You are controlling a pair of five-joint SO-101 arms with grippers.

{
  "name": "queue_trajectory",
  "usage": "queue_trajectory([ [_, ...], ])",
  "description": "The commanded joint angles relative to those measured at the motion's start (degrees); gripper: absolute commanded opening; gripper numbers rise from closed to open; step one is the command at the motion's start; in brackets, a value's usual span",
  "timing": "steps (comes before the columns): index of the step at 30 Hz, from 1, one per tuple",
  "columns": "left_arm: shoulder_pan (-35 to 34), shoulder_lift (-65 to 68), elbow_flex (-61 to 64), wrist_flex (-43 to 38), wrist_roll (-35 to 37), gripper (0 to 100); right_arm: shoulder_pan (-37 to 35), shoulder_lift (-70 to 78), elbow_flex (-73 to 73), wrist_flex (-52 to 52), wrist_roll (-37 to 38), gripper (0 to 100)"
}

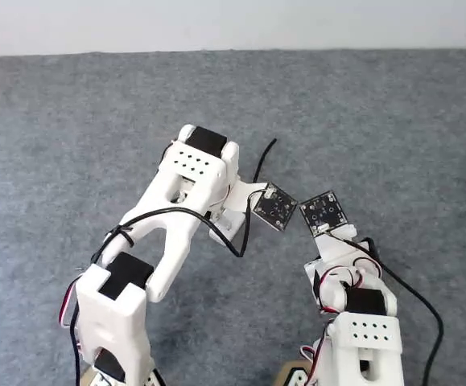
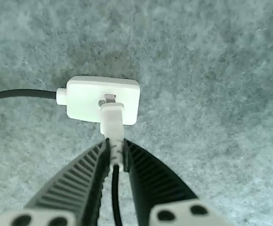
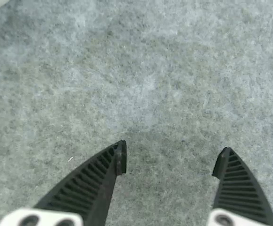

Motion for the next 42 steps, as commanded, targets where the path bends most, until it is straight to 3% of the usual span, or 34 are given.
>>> queue_trajectory([
  [1,2.4,4.6,0.8,-0.8,0.5,1,0.7,-0.8,-0.5,-1.3,0.4,31.4],
  [42,9.8,10.5,0.7,-2.5,7.8,1,2.9,-0.8,-0.5,-2.7,0.1,31.4],
])
